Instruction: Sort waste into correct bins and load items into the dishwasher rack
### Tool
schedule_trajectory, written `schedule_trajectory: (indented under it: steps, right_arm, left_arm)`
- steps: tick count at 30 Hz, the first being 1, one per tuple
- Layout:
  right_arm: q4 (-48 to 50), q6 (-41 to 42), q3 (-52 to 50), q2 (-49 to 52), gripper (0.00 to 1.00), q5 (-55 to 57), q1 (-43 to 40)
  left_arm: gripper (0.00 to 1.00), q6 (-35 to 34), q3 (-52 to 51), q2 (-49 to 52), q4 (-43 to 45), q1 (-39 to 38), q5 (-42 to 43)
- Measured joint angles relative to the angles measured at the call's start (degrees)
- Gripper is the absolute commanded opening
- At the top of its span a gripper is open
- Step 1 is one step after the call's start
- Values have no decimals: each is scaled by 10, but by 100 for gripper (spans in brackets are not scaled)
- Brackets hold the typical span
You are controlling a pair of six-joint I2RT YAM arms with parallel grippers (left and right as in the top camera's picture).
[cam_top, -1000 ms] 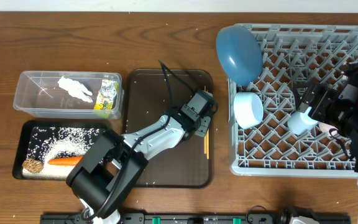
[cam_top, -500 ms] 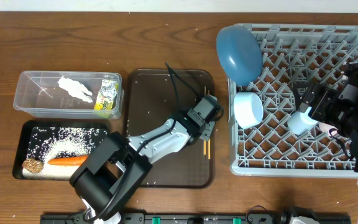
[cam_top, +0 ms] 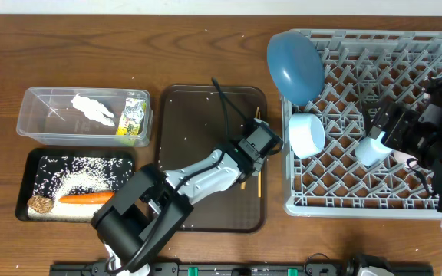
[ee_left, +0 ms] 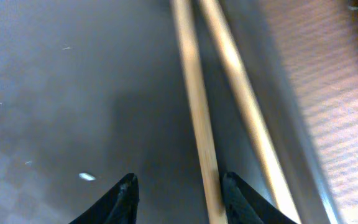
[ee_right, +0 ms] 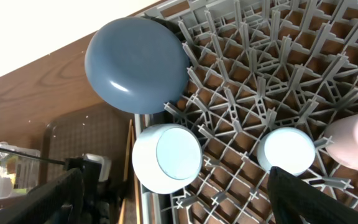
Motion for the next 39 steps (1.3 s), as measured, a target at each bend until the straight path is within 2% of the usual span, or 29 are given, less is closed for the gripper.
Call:
schedule_trajectory:
  steps: [2, 6, 12, 13, 25, 34, 39]
  right_arm:
    - [0, 0, 0, 0, 87, 0, 0]
    - [-1, 0, 0, 0, 87, 0, 0]
    - [-1, 0, 0, 0, 87, 0, 0]
    - [-1, 0, 0, 0, 87, 0, 0]
    - [-1, 0, 0, 0, 87, 1, 0]
    - [-2, 0, 0, 0, 88, 1, 0]
    - [-2, 2, 0, 0, 88, -5, 0]
  left_arm:
    - [33, -13, 1, 0, -7, 6, -9]
    - [28, -29, 3, 0, -14, 27, -9]
    - [19, -9, 9, 0, -16, 66, 60]
    - [13, -2, 10, 0, -17, 70, 70]
    - [6, 62, 17, -15, -67, 92, 118]
    - [6, 70, 17, -128, -102, 120, 120]
    - [6, 70, 17, -141, -108, 122, 121]
